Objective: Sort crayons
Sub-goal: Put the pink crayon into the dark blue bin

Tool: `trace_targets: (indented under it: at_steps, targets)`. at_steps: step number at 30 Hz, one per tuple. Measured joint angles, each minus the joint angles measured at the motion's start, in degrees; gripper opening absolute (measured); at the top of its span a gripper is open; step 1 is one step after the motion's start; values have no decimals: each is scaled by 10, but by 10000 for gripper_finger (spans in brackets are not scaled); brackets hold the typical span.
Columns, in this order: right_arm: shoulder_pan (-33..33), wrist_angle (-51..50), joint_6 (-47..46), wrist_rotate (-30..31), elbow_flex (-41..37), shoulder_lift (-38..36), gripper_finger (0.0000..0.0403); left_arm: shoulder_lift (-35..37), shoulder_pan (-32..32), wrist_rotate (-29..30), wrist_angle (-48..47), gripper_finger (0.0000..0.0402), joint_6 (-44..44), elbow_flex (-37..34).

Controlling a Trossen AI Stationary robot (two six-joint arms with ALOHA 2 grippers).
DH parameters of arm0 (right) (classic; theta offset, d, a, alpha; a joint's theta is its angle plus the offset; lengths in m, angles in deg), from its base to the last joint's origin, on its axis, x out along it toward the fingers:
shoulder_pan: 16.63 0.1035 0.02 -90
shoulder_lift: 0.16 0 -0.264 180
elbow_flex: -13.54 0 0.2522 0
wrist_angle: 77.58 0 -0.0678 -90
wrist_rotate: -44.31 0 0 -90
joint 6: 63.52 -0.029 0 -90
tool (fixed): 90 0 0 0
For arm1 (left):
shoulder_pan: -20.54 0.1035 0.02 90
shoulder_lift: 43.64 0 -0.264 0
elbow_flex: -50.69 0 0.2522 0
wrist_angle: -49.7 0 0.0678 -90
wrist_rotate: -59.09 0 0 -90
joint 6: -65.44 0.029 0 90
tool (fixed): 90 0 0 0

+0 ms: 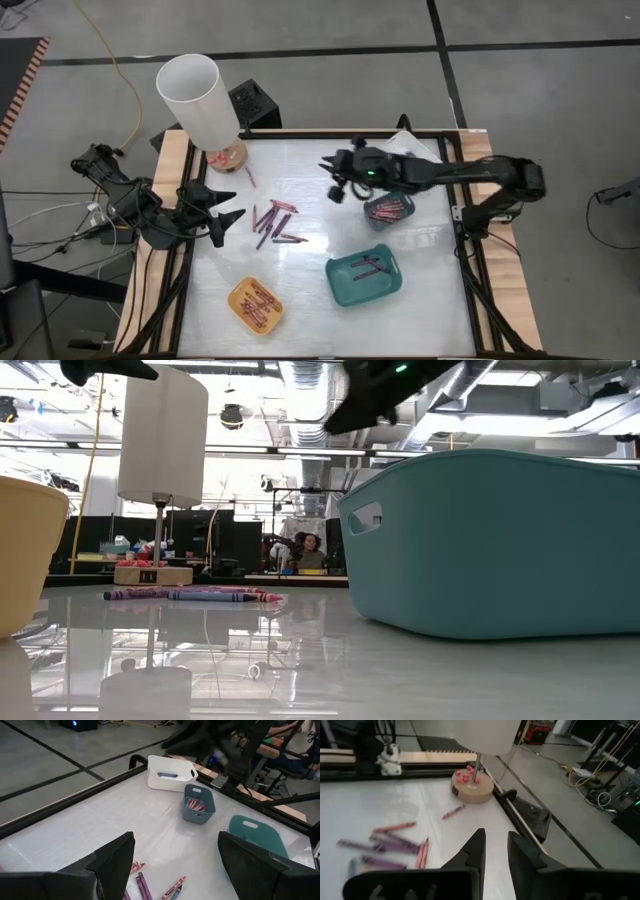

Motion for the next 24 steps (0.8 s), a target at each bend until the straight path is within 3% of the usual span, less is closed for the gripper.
trace_targets:
  at_steps: [6, 17, 24]
  targets:
    - [-17, 34, -10, 0, 95, 140, 88, 0, 0, 0, 1, 276, 0, 0]
    - [-11, 32, -18, -1, 330, 382, 185, 0, 0, -8, 1, 276, 2, 0]
    - [-8, 32, -34, -2, 471, 502, 202, 0, 0, -8, 0, 276, 2, 0]
